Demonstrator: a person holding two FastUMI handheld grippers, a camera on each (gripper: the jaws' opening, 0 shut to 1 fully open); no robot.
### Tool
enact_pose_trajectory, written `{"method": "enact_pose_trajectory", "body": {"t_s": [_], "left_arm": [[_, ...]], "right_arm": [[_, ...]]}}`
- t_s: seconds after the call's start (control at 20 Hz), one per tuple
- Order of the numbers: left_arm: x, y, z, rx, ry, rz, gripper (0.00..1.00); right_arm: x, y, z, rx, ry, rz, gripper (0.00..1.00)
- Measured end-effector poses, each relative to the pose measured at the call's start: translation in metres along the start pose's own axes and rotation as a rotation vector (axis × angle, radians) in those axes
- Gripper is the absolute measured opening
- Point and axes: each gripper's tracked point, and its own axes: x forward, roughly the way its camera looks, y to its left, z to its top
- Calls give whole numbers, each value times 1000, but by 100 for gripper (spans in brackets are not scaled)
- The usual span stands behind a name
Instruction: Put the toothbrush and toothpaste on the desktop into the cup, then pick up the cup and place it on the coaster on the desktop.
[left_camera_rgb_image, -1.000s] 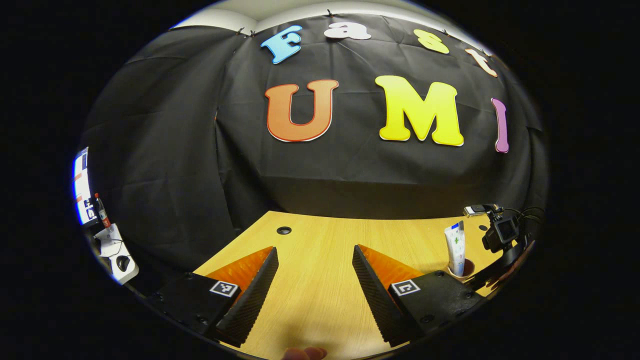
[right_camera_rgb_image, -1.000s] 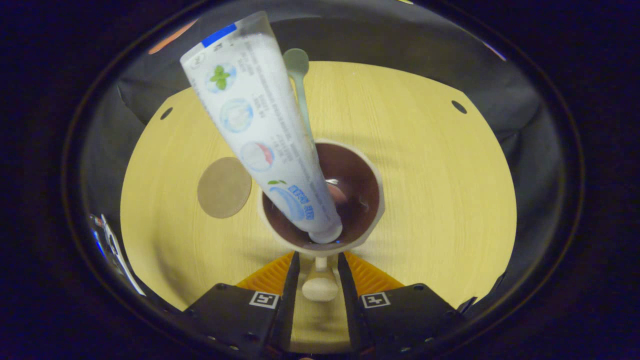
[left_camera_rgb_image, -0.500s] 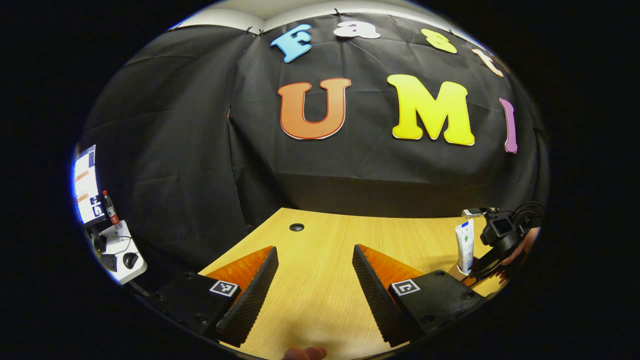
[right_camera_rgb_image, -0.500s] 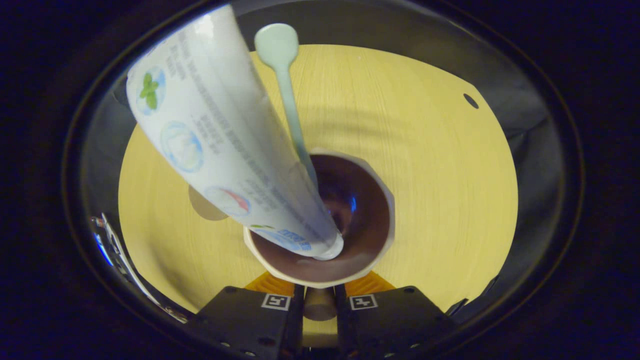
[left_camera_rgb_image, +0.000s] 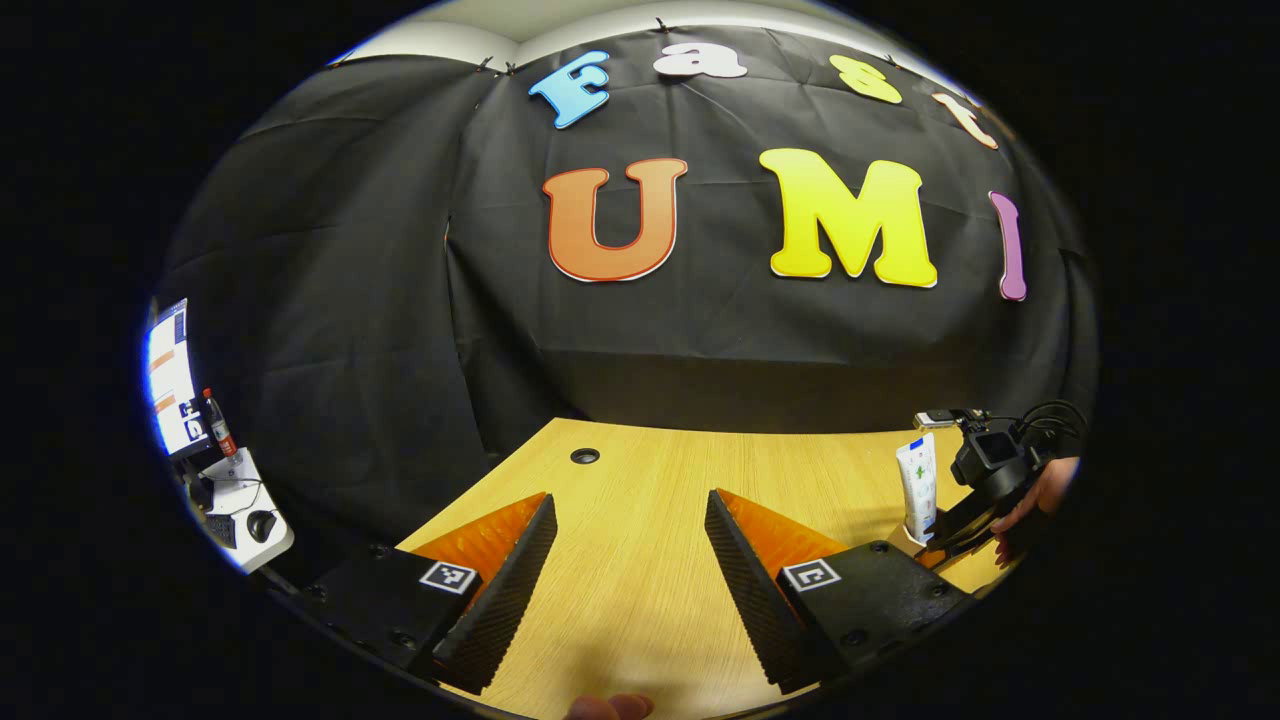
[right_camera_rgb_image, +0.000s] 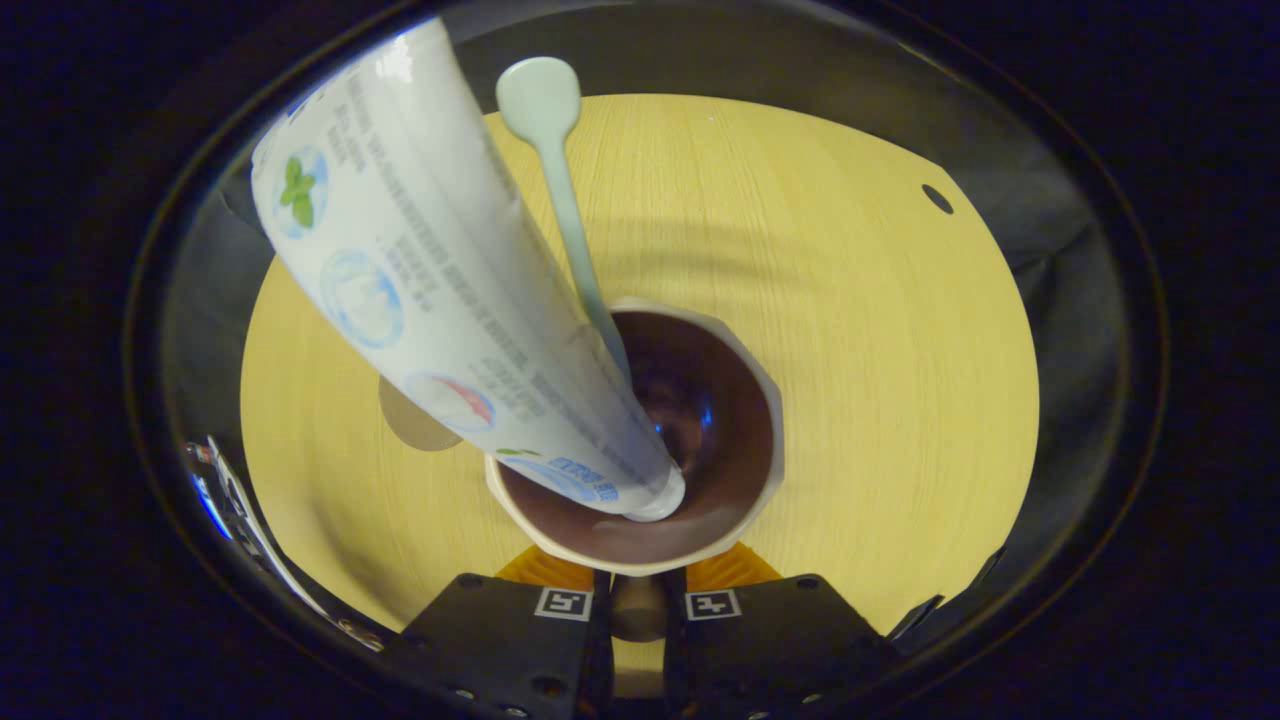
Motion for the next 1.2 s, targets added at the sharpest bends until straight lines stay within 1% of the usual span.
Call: {"method": "enact_pose_trajectory", "body": {"t_s": [0.15,0.35,0.5,0.65,0.8,1.0,1.05,1.2], "left_arm": [[-4,6,-1,-4,2,7,95],[-14,22,-4,-10,4,30,95],[-23,40,-6,-18,8,57,95],[-28,56,-10,-28,17,87,95],[-30,69,-14,-47,29,115,95],[-33,79,-20,-53,39,129,95],[-33,79,-17,-56,37,126,95],[-33,77,-17,-50,38,114,95]], "right_arm": [[-8,19,7,-28,-34,16,19],[-20,59,16,-84,-63,49,18],[-18,91,26,-134,-62,67,19],[-11,112,30,-171,-44,64,19],[-4,121,32,-192,-28,52,19],[2,126,31,-194,-1,33,19],[3,126,28,-190,16,30,20],[2,125,29,-160,-2,33,26]]}}
